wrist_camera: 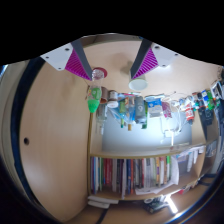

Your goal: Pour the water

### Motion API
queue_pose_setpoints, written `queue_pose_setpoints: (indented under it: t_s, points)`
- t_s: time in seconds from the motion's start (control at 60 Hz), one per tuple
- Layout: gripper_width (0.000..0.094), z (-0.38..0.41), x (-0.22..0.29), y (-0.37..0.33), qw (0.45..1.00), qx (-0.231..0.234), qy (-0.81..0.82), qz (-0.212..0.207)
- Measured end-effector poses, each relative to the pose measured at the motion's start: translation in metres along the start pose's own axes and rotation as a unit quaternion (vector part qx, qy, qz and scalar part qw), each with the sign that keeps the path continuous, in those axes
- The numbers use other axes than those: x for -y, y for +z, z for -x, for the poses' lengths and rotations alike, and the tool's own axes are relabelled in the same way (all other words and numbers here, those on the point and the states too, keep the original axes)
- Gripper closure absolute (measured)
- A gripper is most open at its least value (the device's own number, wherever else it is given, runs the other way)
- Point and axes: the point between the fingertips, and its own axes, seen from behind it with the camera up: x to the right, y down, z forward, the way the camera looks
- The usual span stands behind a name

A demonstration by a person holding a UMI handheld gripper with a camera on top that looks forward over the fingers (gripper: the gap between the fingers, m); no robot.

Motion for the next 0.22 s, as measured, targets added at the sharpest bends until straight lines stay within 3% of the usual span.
queue_pose_setpoints:
  t_s: [0.217]
  points:
    - [0.0085, 0.053, 0.034, -0.114, 1.0, 0.008, -0.001, -0.007]
